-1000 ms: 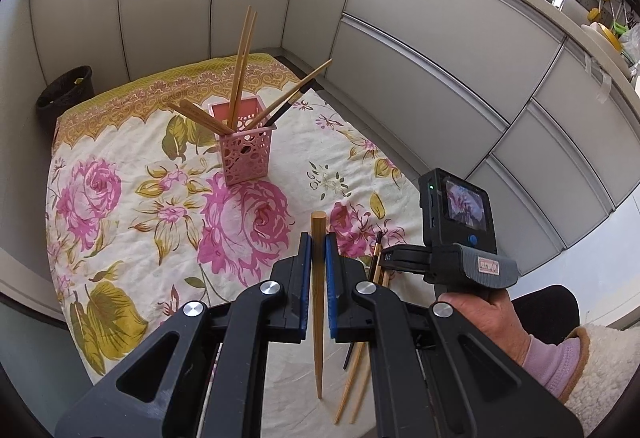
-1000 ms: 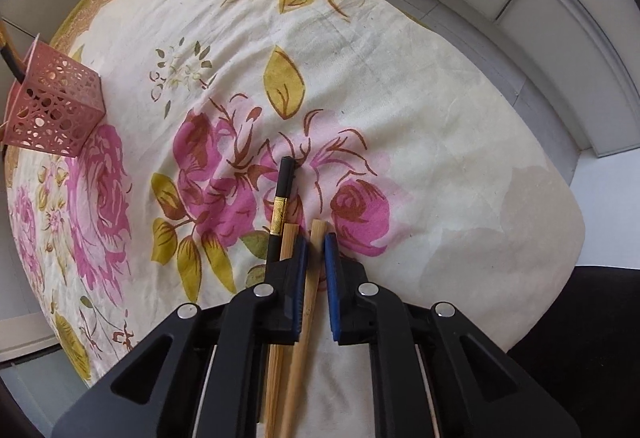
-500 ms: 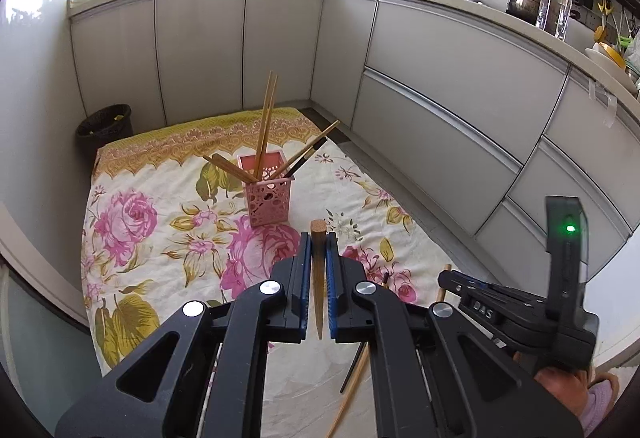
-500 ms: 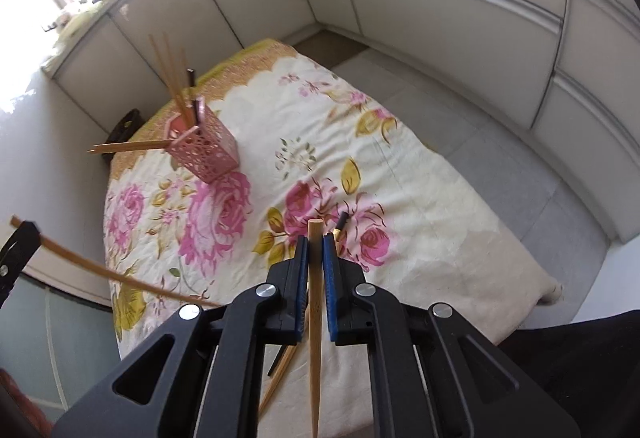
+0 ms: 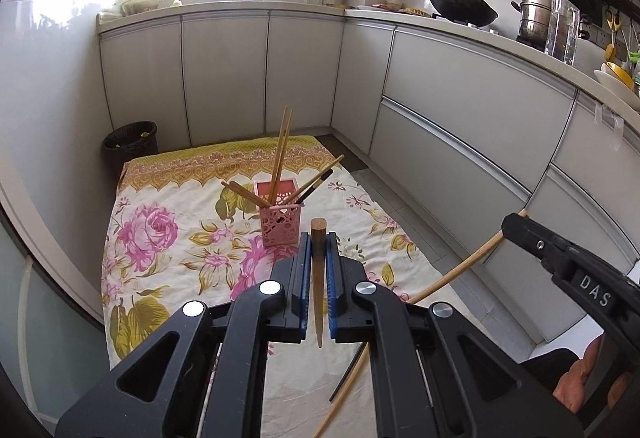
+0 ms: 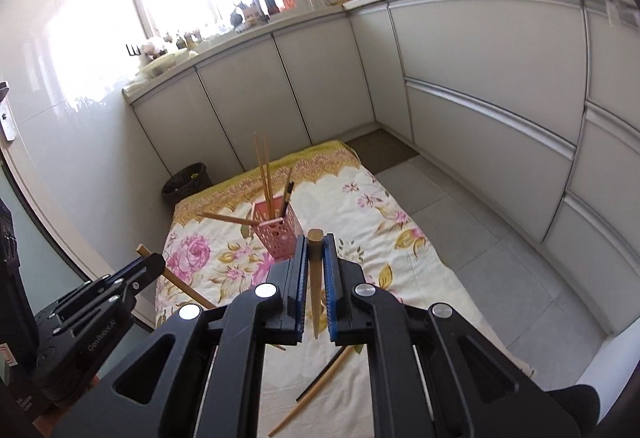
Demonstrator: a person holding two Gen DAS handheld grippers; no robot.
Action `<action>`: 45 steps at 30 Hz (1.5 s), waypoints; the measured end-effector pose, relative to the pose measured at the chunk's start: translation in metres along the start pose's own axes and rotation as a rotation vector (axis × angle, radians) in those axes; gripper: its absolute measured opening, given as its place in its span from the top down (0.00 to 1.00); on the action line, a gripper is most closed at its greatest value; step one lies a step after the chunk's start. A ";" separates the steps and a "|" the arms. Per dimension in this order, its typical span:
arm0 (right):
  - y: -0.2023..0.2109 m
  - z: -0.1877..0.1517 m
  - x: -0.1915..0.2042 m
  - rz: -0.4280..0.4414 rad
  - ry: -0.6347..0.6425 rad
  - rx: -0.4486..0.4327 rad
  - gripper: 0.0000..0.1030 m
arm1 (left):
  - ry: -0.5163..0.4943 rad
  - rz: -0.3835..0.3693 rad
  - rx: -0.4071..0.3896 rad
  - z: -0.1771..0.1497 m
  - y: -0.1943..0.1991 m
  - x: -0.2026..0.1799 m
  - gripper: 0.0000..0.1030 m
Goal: Organize utensils
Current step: 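Insert the left tool's chopstick into the pink cup while the right tool lifts its chopstick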
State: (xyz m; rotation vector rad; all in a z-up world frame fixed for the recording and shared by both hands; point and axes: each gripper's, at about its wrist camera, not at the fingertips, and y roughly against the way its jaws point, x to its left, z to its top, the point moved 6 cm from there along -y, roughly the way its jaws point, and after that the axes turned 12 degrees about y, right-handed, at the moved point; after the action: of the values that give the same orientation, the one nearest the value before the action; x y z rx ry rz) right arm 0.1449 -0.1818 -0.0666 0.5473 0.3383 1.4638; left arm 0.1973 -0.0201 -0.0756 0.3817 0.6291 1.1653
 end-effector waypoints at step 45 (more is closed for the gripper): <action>-0.073 0.126 0.005 0.066 0.006 -0.105 0.92 | 0.064 0.169 -0.179 0.146 -0.107 0.038 0.52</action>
State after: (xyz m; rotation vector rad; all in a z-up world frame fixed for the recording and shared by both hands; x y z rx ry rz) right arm 0.2742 -0.1960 -0.0008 0.4736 0.2480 1.5375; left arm 0.3777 -0.0175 -0.0358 0.2492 0.5503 1.3885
